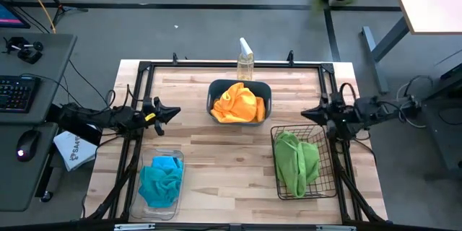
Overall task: Sort microfiber towel by color & place in baskets
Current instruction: Return to Home Position
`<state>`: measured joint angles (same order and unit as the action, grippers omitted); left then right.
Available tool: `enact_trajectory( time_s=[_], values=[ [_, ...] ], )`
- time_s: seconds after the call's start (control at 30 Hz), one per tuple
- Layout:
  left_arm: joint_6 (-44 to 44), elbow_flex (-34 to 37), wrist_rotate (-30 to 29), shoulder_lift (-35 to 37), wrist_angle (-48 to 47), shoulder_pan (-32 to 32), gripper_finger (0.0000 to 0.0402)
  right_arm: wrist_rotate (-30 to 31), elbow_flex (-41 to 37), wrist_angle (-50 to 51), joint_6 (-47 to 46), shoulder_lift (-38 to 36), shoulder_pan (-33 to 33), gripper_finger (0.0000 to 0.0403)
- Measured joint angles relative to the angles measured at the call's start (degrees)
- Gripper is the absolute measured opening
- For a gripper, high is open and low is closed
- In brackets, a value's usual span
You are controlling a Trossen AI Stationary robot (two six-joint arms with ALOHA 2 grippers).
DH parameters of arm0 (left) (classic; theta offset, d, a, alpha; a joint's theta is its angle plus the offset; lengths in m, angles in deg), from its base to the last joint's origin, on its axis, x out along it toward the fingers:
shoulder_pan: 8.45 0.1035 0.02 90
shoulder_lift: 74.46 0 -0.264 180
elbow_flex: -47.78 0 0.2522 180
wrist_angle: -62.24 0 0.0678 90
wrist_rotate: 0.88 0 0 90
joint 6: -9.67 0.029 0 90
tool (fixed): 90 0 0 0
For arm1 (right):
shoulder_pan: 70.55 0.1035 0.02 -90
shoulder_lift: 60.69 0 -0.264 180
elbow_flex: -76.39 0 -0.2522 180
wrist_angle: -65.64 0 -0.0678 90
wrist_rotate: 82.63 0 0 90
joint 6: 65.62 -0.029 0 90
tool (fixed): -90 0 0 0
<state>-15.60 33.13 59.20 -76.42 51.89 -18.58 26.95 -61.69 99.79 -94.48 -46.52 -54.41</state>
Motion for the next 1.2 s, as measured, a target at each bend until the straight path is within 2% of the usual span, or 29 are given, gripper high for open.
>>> enact_trajectory(
  time_s=[0.13,0.23,0.43,0.6,0.8,1.03,1.13,1.2],
  values=[
    [0.0,0.0,0.0,0.0,0.0,0.0,0.0,-4.8,-5.4,-1.5,5.9,-9.6,-3.6,0.0],
    [0.0,0.0,0.0,0.0,0.0,0.0,0.0,-6.7,-9.1,-4.5,9.8,-14.1,-4.3,0.0],
    [-0.1,0.0,-0.2,-0.2,0.0,0.0,0.0,-11.1,-15.9,-18.4,18.5,-12.3,-4.6,0.0],
    [-0.1,0.0,-0.2,-0.2,0.0,0.0,0.0,-14.1,-21.2,-25.9,19.1,-12.9,-5.3,0.0],
    [-0.1,0.0,-0.2,-0.2,0.0,0.0,0.0,-14.9,-26.4,-32.6,19.9,-13.1,-8.2,0.0],
    [-0.1,0.0,-0.2,-0.2,0.0,0.0,0.0,-21.8,-27.6,-30.0,20.6,-13.6,-11.7,0.0],
    [-0.1,0.0,-0.2,-0.2,0.1,0.0,0.0,-22.6,-27.6,-27.6,21.2,-13.6,-12.1,0.0],
    [-0.1,0.0,-0.2,-0.2,0.1,0.0,0.0,-22.0,-27.6,-25.1,18.3,-13.5,-12.1,0.0]
  ],
)
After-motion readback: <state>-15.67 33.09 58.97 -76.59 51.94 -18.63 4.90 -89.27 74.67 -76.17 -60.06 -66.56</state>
